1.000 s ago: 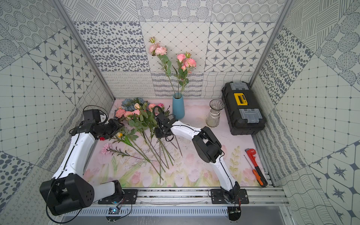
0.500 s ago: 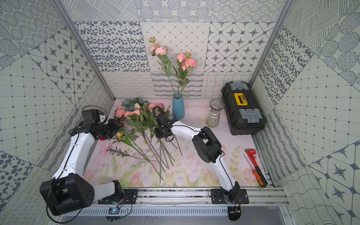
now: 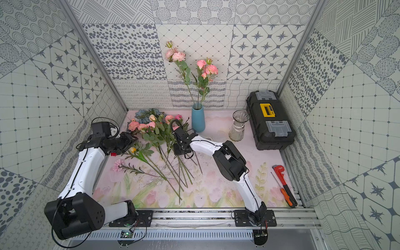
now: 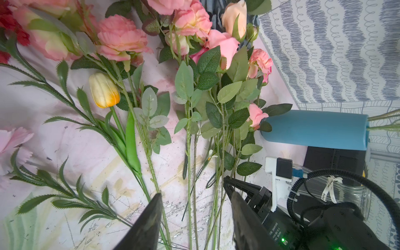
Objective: Place the pink flowers into the vase
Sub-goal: Pick up the flower at the center of the board, then place the flower in the vase.
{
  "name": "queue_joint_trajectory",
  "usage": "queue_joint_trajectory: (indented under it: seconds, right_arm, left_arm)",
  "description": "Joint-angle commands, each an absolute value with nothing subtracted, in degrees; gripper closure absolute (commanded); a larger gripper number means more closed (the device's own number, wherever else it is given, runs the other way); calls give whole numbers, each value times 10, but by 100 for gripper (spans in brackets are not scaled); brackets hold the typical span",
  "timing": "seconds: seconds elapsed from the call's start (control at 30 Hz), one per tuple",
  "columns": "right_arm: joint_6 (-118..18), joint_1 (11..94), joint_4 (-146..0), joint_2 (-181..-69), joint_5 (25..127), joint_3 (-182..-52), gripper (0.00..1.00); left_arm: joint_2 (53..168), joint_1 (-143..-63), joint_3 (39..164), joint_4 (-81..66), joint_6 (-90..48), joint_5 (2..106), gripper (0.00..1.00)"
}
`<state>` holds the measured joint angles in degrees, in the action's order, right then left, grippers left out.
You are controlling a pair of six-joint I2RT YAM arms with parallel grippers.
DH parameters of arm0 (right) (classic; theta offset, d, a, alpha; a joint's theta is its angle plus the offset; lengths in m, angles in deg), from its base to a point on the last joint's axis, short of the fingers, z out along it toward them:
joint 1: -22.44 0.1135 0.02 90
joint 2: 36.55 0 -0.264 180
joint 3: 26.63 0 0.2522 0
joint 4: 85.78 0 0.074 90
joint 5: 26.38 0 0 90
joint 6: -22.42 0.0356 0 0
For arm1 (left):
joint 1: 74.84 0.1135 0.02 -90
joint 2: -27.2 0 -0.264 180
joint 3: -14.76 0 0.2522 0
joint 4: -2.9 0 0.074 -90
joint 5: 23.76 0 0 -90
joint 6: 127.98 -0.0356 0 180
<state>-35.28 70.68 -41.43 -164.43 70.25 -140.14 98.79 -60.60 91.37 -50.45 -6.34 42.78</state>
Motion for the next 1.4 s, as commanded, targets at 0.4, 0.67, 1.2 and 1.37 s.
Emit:
queue_joint_trajectory:
  seconds: [0.4,0.67,1.2,1.37]
  right_arm:
    - [-375,710,-427,-1531,676,-1387,100]
    - [-409,719,-427,-1469,647,-1383,100]
    - [-539,749,-527,-1330,651,-1338,100]
    - [-579,749,-498,-1291,570,-1348,100]
  left_arm:
    - [981,-602,911,-487,-61,414,48]
    - [979,-602,908,-485,-62,415,48]
    - [991,-602,908,-480,-61,414,48]
    - [985,-602,906,-478,-63,418,50]
